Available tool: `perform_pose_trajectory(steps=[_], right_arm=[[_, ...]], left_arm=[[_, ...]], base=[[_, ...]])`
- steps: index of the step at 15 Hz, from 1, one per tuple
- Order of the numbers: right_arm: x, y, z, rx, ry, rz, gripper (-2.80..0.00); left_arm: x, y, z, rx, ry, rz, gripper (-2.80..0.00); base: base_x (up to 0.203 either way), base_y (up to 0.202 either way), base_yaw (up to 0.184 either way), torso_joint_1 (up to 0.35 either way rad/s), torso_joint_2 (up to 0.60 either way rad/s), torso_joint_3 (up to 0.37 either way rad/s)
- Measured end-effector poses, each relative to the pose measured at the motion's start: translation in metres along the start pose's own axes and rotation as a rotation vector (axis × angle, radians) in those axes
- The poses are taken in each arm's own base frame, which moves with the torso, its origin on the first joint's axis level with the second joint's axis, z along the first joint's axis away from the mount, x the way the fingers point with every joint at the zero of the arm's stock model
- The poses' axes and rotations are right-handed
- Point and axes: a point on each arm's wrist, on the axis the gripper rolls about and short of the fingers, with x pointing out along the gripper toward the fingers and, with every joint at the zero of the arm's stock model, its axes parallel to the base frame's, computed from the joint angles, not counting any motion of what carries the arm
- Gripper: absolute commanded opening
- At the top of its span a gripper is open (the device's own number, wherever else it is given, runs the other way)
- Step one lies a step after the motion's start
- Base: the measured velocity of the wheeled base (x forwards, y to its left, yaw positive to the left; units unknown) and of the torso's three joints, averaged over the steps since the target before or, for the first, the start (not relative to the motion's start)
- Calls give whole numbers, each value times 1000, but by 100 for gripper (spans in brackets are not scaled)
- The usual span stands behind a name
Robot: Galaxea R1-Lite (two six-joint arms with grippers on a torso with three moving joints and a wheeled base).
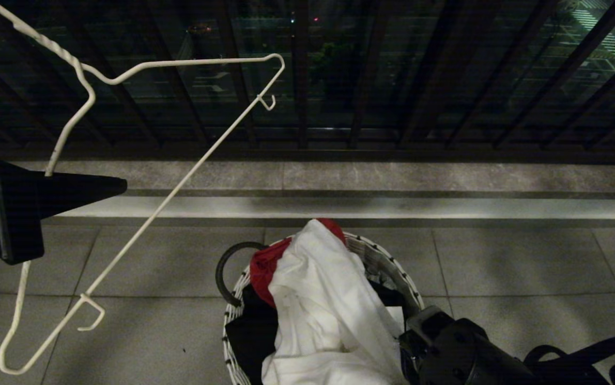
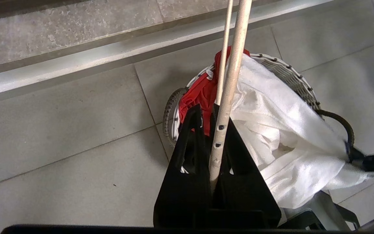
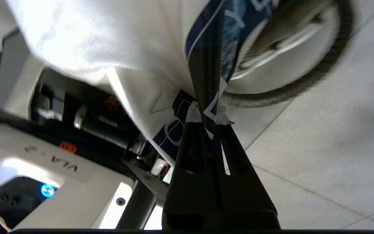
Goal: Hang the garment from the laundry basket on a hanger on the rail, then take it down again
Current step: Pick up clothes from the basket
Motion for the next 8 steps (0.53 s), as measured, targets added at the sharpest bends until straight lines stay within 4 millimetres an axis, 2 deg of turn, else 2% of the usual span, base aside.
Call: perform_pose_trajectory(steps=[1, 5, 8], right_arm=[[2, 3, -3, -20, 4, 4, 0], [-6, 7, -6, -75, -17, 18, 0], [-29, 0, 0, -104, -89, 49, 0]], left_arm=[[0, 0, 0, 0, 0, -1, -280], [-1, 0, 1, -1, -4, 1, -280], [-1, 0, 1, -1, -6, 2, -280]], base=[[0, 0, 0, 0, 0, 0], [0, 0, 0, 0, 0, 0], [0, 0, 0, 0, 0, 0]])
